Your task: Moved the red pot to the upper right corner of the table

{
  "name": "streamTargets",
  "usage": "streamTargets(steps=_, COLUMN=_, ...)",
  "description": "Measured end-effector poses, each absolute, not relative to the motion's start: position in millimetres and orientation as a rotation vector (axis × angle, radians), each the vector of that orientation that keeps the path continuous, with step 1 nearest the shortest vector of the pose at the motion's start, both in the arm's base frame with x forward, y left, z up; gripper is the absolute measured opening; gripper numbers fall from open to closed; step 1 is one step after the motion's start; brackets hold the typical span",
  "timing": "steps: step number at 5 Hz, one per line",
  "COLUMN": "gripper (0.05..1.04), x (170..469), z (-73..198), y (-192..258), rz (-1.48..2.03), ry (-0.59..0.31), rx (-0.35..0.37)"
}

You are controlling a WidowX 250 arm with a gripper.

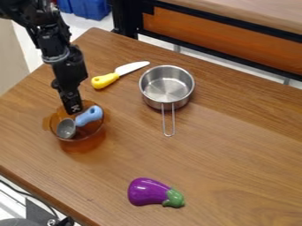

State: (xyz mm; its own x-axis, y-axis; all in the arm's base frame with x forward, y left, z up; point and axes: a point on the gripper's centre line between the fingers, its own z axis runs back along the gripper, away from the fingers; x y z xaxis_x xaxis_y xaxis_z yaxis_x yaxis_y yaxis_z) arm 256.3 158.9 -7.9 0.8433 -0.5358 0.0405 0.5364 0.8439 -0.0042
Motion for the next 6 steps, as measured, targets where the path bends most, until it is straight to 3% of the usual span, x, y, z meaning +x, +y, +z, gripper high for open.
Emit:
streamTargets(steps=1, gripper=0.068, x=262, z=-3, y=158, rz=-0.551, ry=-0.030, rx=-0.022)
streamTargets(steps=3, gripper=0.056, x=270, z=7, y=149, rz=-0.485, ry=-0.014, rx=-0.074)
streamTargets(steps=4, gripper=0.056, x=280, z=23, y=137, rz=-0.427, ry=0.013, rx=-0.140)
streamTargets(steps=6, gripper=0.056, x=300, z=71, y=73, rz=-0.277, ry=-0.025, rx=-0.247)
